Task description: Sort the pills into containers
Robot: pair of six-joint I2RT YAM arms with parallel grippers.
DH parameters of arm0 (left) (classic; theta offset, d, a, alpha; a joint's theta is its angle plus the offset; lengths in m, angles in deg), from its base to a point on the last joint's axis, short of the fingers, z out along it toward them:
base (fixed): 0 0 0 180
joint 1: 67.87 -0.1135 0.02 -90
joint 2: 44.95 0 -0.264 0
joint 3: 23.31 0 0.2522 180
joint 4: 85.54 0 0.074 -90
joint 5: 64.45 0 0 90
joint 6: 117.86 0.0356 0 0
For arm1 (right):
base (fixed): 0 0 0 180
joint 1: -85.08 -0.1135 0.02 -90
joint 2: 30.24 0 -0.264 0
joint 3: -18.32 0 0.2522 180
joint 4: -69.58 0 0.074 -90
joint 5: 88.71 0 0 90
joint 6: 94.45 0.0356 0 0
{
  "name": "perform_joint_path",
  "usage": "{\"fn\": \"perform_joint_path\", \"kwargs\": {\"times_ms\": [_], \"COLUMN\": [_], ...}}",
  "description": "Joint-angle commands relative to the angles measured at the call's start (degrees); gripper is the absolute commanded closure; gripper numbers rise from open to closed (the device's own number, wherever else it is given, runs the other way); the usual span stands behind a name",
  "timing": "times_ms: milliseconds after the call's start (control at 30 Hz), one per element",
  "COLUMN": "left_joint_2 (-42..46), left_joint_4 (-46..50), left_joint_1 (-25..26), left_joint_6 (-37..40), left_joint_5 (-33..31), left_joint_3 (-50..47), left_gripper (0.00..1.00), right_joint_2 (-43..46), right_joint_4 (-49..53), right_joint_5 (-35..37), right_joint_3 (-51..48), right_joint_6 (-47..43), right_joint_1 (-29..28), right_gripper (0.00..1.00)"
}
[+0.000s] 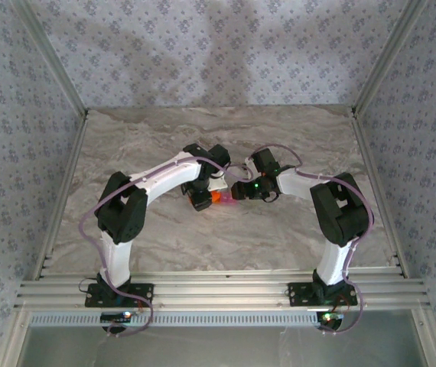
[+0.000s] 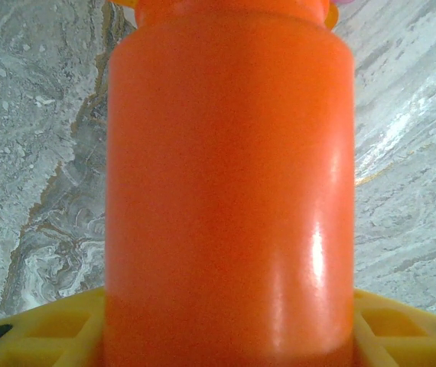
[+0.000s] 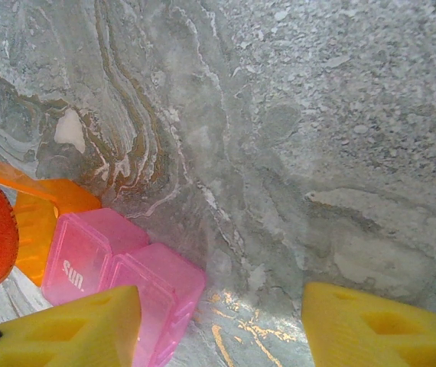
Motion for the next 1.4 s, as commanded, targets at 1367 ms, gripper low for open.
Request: {"fn": "perform_joint_path", "kwargs": {"times_ms": [1367], "left_joint_2": [-2.04], "left_joint_4": [2.96], "left_joint_1": [1.28], "left_joint_6": [1.77], "left_joint_5": [-1.01], "left_joint_3": [2.35], "left_gripper": [1.00], "right_joint_2": [-4.11], "right_joint_4": [1.15], "right_joint_5": [-2.45], "right_joint_3": [1.14], "right_joint_6": [-0.60], "right_joint_1": [-0.96], "right_gripper": [0.40]}}
